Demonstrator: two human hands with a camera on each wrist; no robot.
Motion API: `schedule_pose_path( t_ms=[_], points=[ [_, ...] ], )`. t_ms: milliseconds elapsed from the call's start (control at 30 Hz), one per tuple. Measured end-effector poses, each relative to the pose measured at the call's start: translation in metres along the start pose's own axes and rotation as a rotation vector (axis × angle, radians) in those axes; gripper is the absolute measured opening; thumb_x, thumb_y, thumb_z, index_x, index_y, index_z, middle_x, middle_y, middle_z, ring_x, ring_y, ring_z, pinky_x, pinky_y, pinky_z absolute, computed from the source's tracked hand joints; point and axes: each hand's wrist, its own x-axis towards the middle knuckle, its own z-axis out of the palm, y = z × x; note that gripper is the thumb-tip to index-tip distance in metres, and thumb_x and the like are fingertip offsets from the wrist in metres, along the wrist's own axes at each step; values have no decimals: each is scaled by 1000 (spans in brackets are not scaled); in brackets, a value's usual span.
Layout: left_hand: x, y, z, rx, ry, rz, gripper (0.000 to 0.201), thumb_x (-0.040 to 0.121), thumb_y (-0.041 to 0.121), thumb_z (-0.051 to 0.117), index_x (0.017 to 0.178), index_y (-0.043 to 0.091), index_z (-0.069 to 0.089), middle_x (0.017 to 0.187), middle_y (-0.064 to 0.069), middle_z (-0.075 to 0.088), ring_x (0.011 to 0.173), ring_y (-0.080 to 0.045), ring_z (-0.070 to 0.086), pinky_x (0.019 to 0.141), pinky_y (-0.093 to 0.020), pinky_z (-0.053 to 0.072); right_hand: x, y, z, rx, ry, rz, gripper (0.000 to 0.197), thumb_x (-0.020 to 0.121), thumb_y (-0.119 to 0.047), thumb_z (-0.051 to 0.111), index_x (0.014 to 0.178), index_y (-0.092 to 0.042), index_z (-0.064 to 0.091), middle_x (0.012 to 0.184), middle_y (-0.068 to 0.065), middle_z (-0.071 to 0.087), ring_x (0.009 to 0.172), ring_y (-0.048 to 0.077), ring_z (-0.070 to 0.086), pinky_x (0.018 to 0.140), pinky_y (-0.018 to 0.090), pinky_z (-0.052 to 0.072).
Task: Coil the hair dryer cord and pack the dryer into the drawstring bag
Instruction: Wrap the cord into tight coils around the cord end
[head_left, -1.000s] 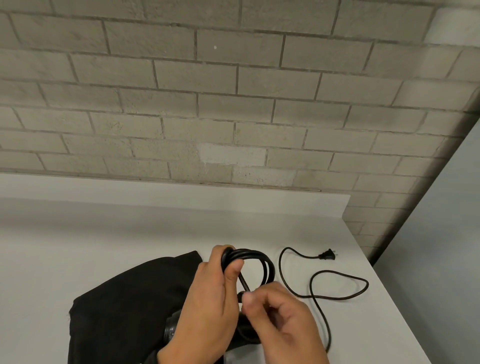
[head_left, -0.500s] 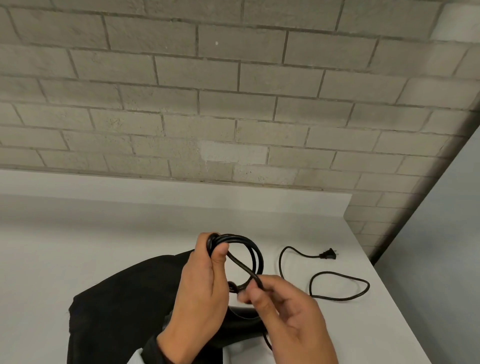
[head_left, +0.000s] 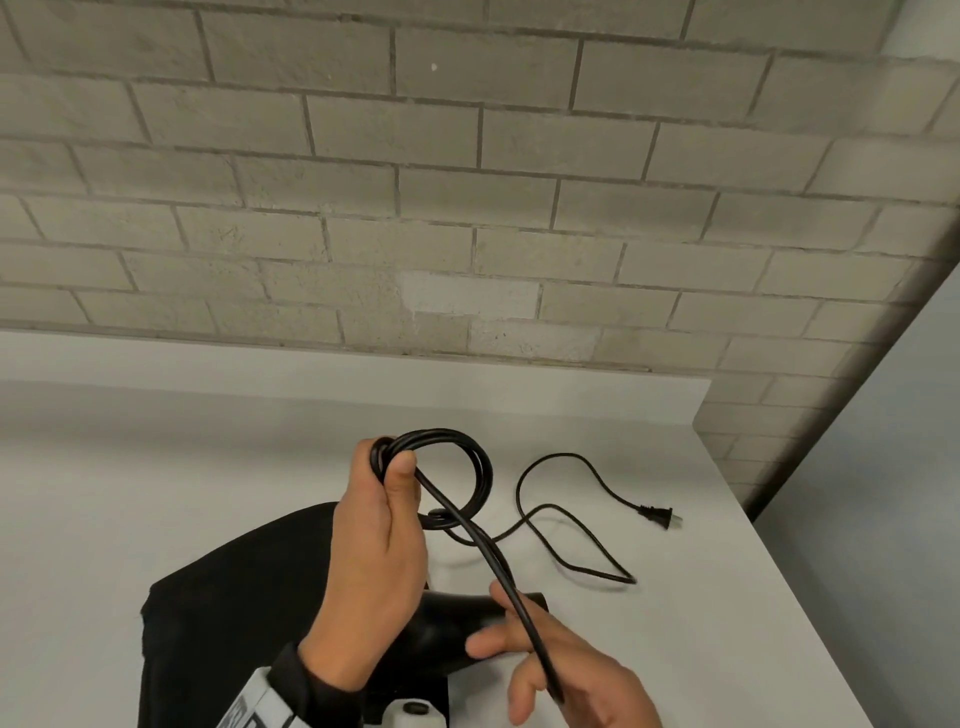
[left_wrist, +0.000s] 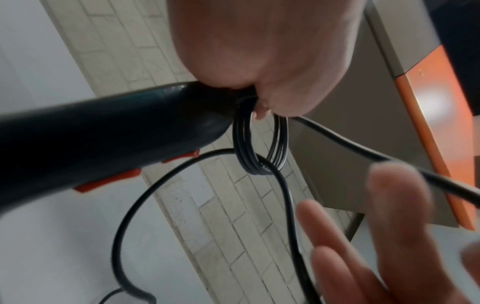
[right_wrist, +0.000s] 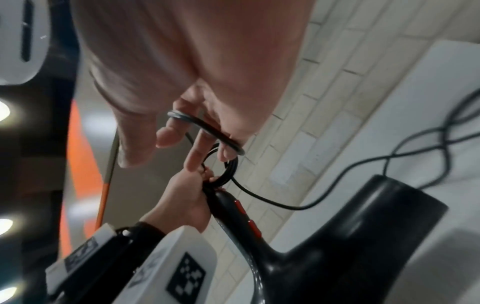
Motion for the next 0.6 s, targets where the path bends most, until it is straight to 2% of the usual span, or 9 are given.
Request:
schedule_pose_path(
  t_ms=[67,133,233,300,367,433,500,567,600],
  points=[
    [2,-3,-1,-2,5,-13,25,101,34,31,89,19,48,65,-2,48,58,-8,45,53,-25,40,-5,1,-5,-21,12,34,31,89,-58,47,88,-32,64,125,6,64,134,17,45,114,28,29],
    [6,-6,-4,-1,27,-22,26,102,33,31,89,18,48,68,-2,49,61,-11,47,56,-18,40,1,-3,-7,99,95,92,35,74,-61,60,79,-28,71,99,20,73,115,35,60,108,24,37],
    [9,-8,-8,-1,31,-31,25,101,34,32,89,20,48,68,-3,49,63,-11,47,58,-15,41,0,-5,-14,286,19,89,53,79,-39,69,62,12,63,48,8,62,67,47,62,90,60,47],
    [7,-7,-8,10,8,-18,25,100,36,31,89,21,48,67,-5,49,61,-14,47,57,-18,42,-8,-5,-33,191,39,327,59,65,-54,80,76,3,71,48,3,49,50,21,52,63,30,47],
    [4,-5,-6,8,-7,-10,26,100,38,30,89,22,48,65,-4,49,58,-13,46,55,-24,42,-14,1,-61,146,-44,366,48,68,-56,77,84,-11,71,58,-3,49,50,7,43,51,16,28],
    [2,-4,-5,-6,-9,-4,26,99,38,30,89,22,48,65,-7,50,59,-17,46,55,-26,43,-7,-3,-68,74,-113,282,25,74,-45,77,74,-21,70,60,-7,52,53,4,44,52,13,26],
    [1,-4,-4,-14,-11,1,26,99,39,31,89,22,48,68,-13,53,66,-25,49,59,-29,44,-11,11,-75,-82,38,140,21,81,-26,76,64,-18,67,60,-2,56,57,12,52,58,16,37],
    [1,-3,-2,-13,-21,1,26,99,40,31,89,23,48,70,-14,54,70,-27,50,60,-32,44,-50,22,-85,206,112,-9,22,96,-2,53,77,8,58,68,21,55,78,38,59,87,46,49],
    [1,-3,-2,-6,-25,4,25,99,40,31,89,24,48,69,-14,54,70,-27,50,58,-32,44,-58,18,-87,455,192,-48,20,97,11,37,86,16,52,74,28,51,88,51,54,102,62,34]
  ],
)
